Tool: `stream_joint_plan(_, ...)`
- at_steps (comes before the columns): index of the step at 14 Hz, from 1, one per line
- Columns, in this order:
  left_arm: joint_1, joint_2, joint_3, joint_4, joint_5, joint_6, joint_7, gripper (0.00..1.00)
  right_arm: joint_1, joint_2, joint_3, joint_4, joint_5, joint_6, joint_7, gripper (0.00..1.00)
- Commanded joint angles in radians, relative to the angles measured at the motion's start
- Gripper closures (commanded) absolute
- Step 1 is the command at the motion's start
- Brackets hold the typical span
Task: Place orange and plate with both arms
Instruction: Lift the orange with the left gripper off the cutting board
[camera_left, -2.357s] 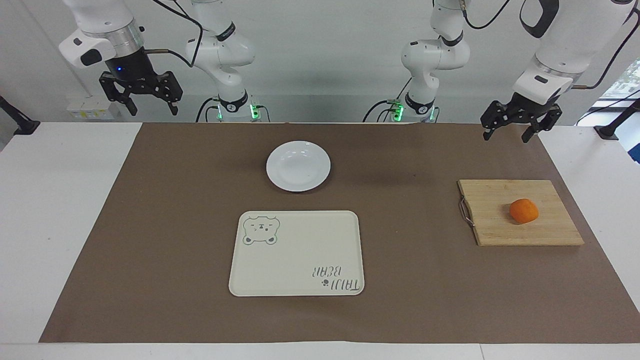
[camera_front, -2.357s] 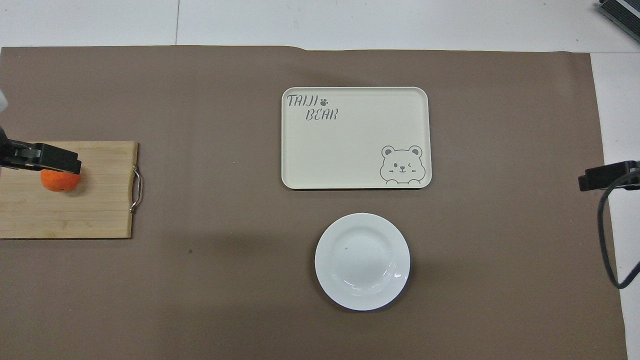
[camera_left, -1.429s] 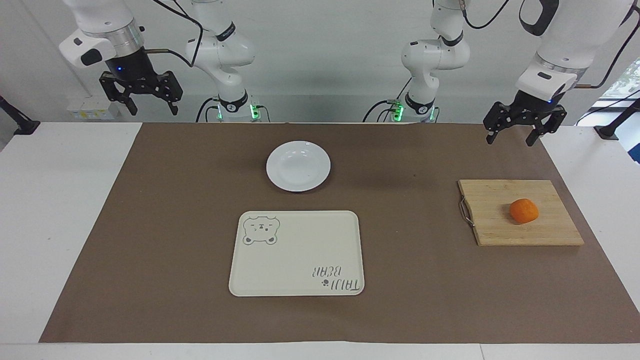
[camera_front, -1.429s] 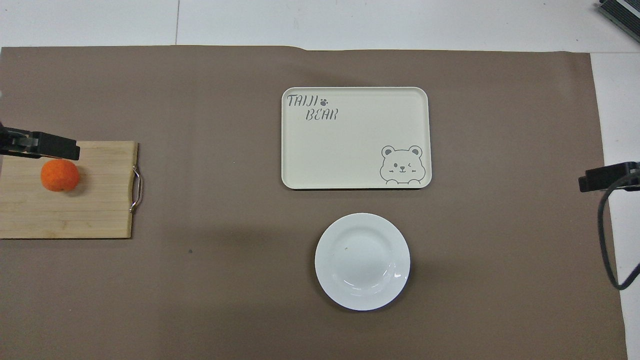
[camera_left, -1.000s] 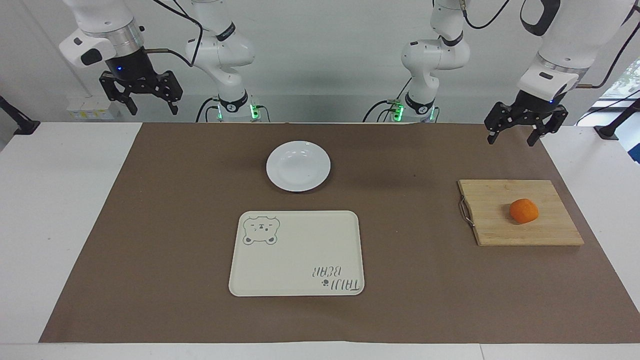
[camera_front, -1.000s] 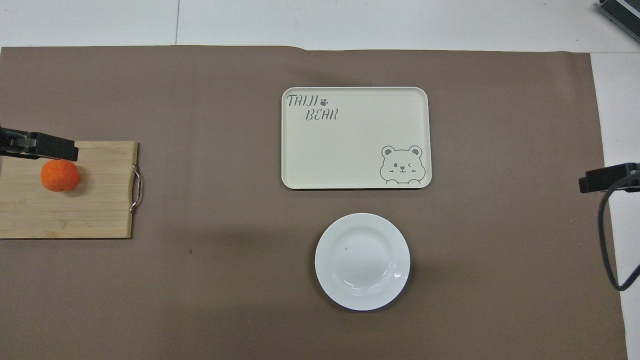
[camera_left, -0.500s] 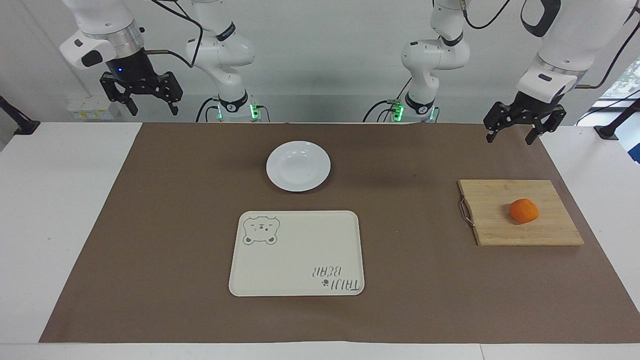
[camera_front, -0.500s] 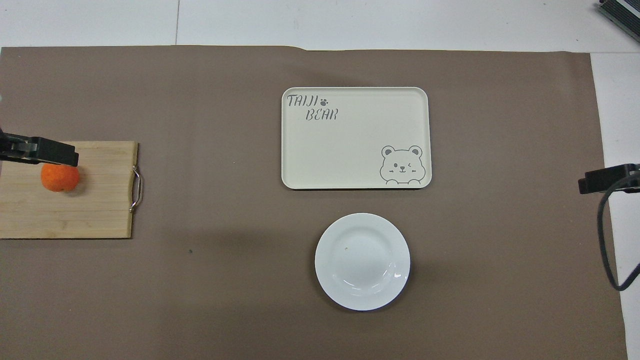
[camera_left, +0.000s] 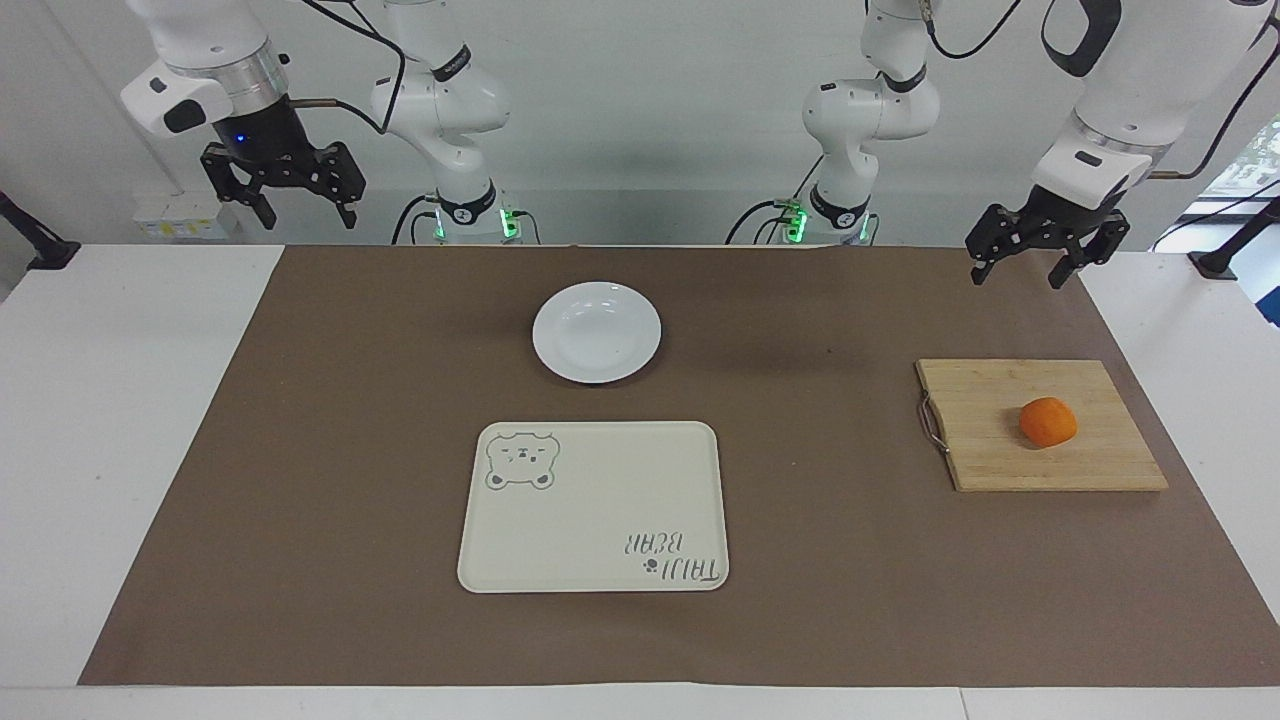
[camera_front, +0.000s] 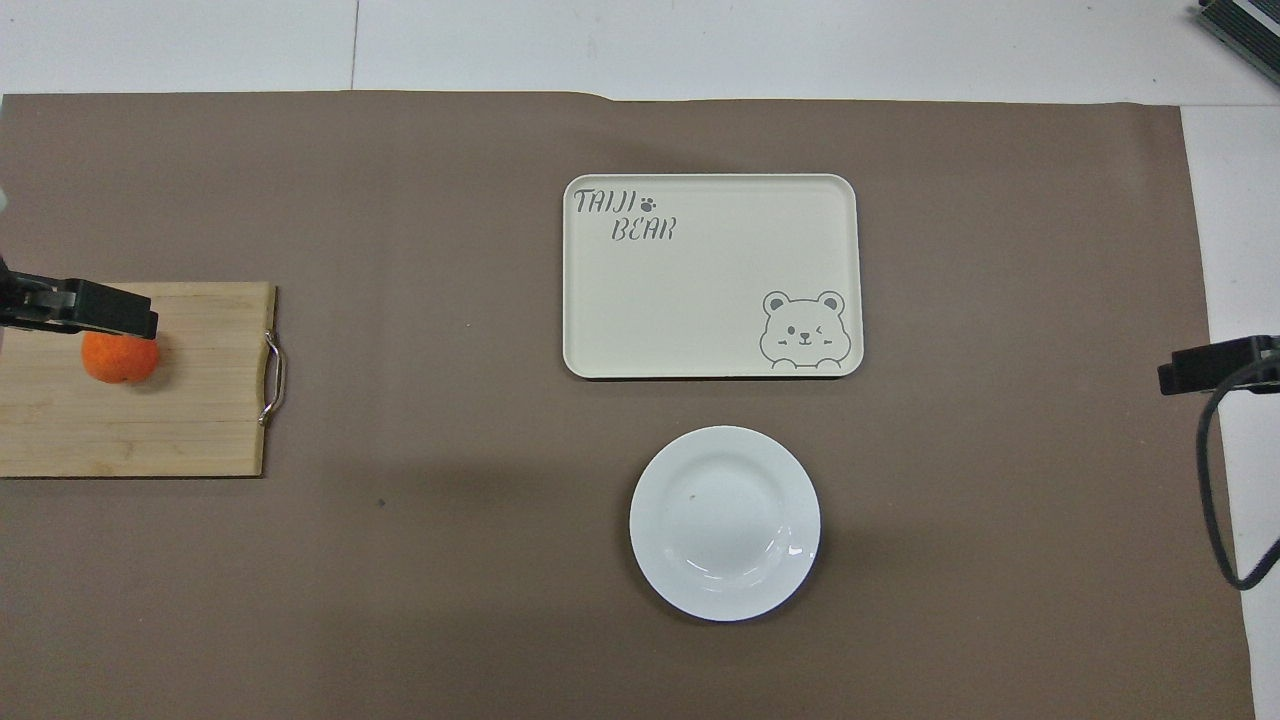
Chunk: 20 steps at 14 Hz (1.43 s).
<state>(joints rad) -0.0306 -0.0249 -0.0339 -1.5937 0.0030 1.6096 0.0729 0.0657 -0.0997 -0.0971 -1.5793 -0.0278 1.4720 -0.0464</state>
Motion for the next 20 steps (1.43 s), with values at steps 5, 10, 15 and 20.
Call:
stream_joint_plan(5, 0.014, -0.017, -0.004, -0.015, -0.009, -0.034, -0.007, 0.00, -0.007, -0.031, 0.000, -0.037, 0.008, 0.008, 0.005, 0.00)
stream_joint_plan(10, 0.040, -0.012, -0.004, -0.015, -0.008, -0.019, 0.004, 0.00, -0.007, -0.031, 0.000, -0.037, 0.008, 0.008, 0.005, 0.00)
stream_joint_plan(15, 0.122, 0.026, -0.004, -0.075, -0.006, 0.133, 0.008, 0.00, -0.007, -0.031, 0.000, -0.037, 0.008, 0.008, 0.005, 0.00)
stream_joint_plan(20, 0.204, 0.053, 0.000, -0.225, -0.005, 0.314, 0.031, 0.00, -0.007, -0.031, -0.001, -0.037, 0.008, 0.007, 0.005, 0.00)
